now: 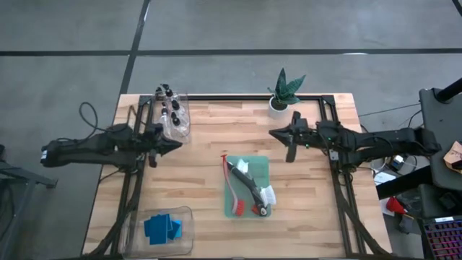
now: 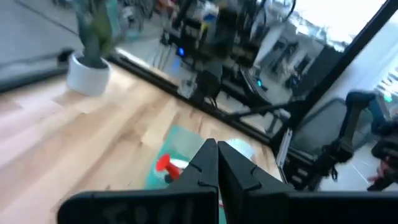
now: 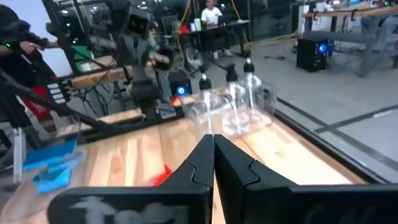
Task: Pick & Place Kitchen Sink Supplies
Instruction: Return to Home Position
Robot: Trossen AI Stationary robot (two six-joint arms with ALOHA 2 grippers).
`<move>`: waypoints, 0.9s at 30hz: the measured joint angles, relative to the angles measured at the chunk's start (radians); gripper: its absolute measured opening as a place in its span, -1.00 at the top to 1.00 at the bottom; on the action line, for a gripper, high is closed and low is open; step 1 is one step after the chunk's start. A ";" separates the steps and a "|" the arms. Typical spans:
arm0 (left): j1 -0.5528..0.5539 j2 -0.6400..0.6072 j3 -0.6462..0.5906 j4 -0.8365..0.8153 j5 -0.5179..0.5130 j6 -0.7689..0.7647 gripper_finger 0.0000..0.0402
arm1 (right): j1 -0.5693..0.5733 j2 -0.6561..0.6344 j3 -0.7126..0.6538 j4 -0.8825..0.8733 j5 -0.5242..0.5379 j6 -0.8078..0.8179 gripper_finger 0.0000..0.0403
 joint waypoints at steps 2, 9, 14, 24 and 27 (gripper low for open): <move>0.000 -0.042 0.000 -0.030 -0.025 0.009 1.00 | -0.001 -0.048 -0.045 -0.002 0.001 0.000 0.96; 0.000 -0.200 -0.027 -0.135 -0.075 0.002 1.00 | -0.001 -0.263 -0.186 0.001 -0.001 -0.034 0.96; 0.000 -0.293 -0.049 -0.142 -0.157 0.000 1.00 | 0.000 -0.420 -0.294 0.003 -0.001 -0.040 0.96; 0.000 -0.319 -0.049 -0.259 -0.167 0.008 1.00 | 0.000 -0.709 -0.436 -0.018 -0.001 -0.044 0.96; 0.000 -0.319 -0.037 -0.259 -0.184 0.025 1.00 | 0.000 -0.795 -0.461 -0.100 0.000 -0.045 0.96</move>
